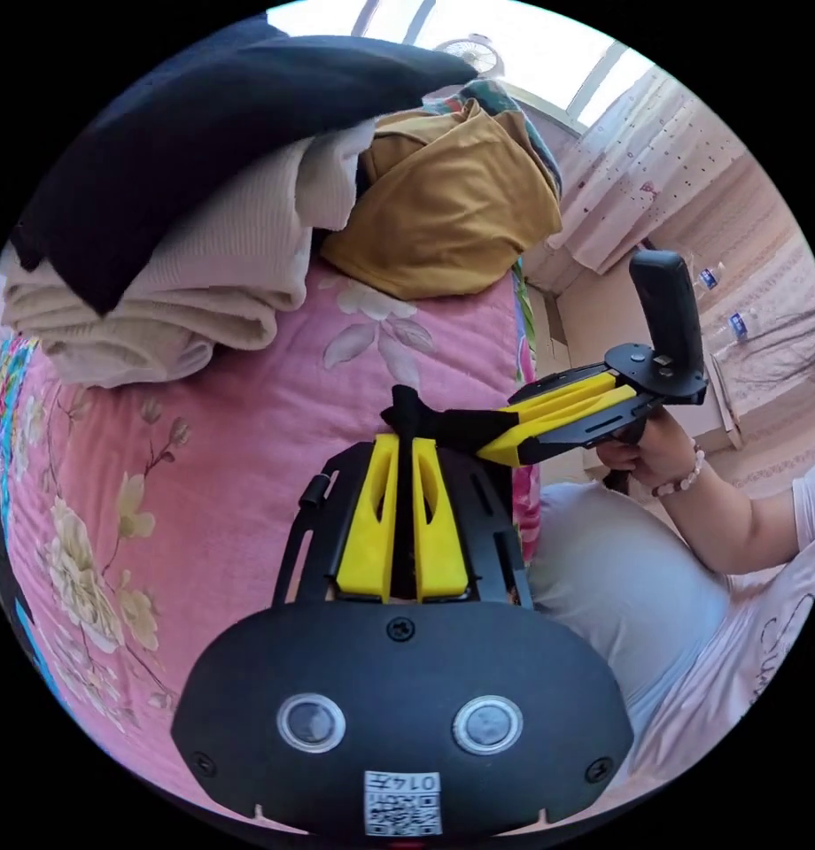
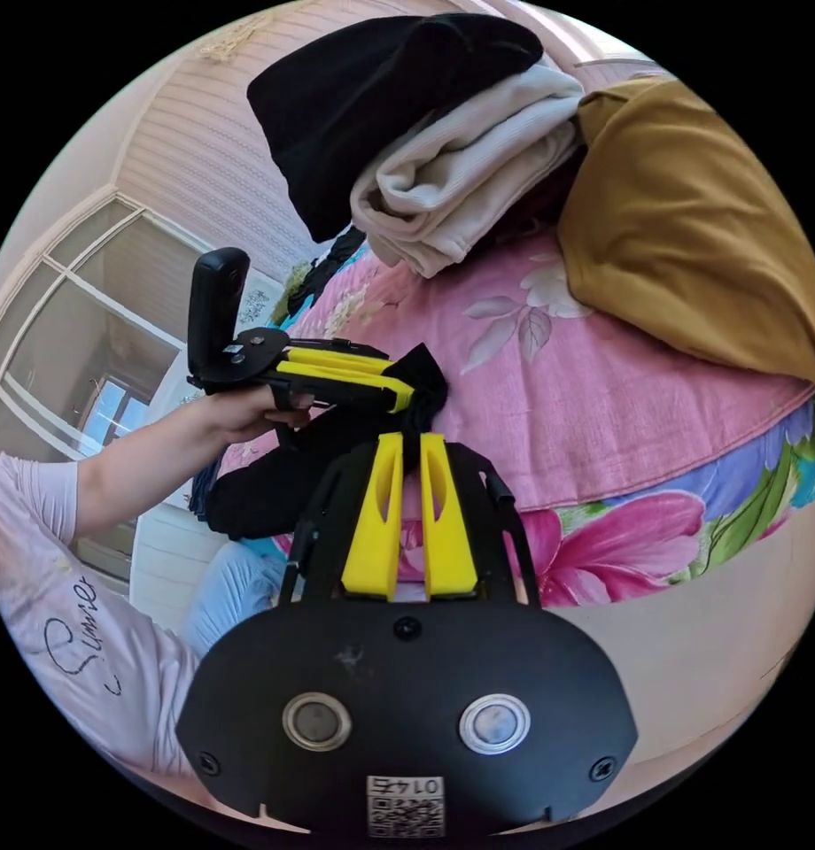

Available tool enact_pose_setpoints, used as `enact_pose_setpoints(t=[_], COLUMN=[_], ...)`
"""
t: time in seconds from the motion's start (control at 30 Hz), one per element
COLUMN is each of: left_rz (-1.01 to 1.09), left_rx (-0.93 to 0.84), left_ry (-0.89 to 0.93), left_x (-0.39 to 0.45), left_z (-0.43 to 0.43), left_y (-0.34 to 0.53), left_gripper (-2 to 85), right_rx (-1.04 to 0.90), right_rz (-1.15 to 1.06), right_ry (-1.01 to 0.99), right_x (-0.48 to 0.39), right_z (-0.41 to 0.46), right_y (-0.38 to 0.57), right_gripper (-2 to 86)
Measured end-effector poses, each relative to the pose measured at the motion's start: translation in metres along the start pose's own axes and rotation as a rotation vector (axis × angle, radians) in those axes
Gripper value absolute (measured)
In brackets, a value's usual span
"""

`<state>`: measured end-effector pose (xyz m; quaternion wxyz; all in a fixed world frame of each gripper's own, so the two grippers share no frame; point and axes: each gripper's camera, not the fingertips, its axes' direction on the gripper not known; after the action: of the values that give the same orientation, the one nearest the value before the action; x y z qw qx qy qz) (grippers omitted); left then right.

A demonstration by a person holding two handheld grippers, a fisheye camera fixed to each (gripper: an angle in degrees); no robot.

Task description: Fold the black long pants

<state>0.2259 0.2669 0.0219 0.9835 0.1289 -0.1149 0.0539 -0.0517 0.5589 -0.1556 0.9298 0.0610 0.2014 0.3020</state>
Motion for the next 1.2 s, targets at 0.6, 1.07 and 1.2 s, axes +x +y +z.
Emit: enact_pose_setpoints(t=[0.6, 1.07, 1.2], left_rz=[-0.04, -0.91, -1.028], left_rx=[0.417, 0.491, 0.582], left_ry=[0.071, -0.202, -0.256], left_x=[-0.013, 0.003, 0.003], left_z=[-0.243, -0.353, -0.377], left_y=[0.161, 0.68, 0.775], left_gripper=[0.0, -0.1, 0.3], right_rx=[0.29, -0.45, -0.529], right_rz=[-0.253, -0.716, -0.761], right_ry=[-0.221, -0.49, -0.458], right_x=[-0.112, -0.431, -0.488], right_z=[-0.082, 0.229, 0.284], right_y=[0.008, 0.072, 0.097], right_gripper=[2.3, 2.4, 2.5])
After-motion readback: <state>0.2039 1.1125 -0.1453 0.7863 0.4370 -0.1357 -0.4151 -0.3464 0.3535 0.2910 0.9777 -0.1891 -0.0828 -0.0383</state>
